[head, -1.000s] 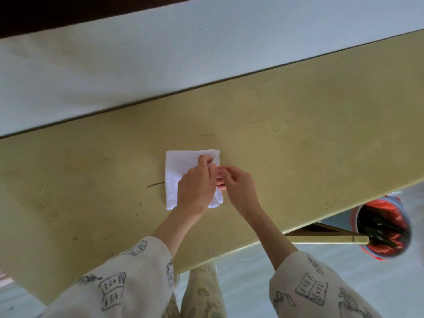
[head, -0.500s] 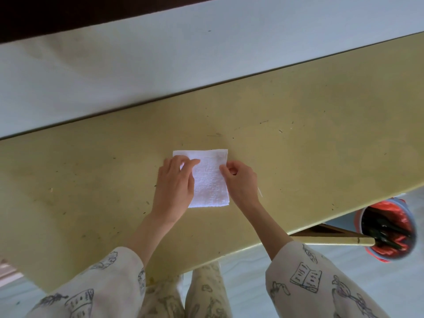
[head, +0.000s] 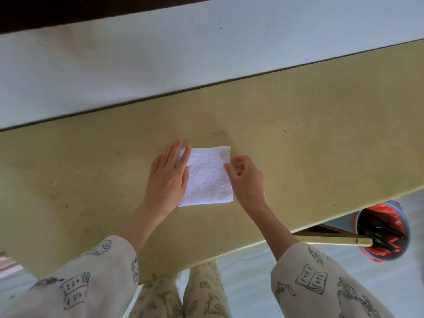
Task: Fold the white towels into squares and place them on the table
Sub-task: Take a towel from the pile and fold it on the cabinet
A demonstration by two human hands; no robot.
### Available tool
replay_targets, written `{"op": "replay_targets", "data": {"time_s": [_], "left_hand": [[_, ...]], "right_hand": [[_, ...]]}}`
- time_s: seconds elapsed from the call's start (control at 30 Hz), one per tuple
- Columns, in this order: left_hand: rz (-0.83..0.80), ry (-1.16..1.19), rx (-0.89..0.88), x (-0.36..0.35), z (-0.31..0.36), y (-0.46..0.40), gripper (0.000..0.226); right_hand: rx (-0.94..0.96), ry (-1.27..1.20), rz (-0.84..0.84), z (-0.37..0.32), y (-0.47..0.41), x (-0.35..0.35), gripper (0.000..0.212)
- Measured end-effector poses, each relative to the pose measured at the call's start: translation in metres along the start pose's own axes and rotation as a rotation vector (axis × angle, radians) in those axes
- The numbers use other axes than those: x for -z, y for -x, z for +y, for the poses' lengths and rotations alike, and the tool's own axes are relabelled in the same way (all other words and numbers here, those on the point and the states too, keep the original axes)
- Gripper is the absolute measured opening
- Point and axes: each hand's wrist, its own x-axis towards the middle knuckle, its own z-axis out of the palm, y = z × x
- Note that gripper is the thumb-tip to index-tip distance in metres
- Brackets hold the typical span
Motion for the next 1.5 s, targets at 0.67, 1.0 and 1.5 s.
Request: {"op": "replay_targets", "data": {"time_s": [0.67,1.0,1.5], "left_hand": [[-0.019,-0.104,-0.085,-0.029,0.006,0.008,0.057],[-0.143,-0.078,-0.141,-0.012,0.000,0.014,0.054],[-0.196,0.049,-0.064,0.004,-0.012,0.094,0.051]], "right_hand": [[0.544,0.726,-0.008,0.028,-0.010,-0.044,0.066],[0.418,0.464,0.054,-0.004,-0.002,-0.024,0.039],[0.044,0.531,-0.404,-0.038,0.031,-0.031,0.029]]}}
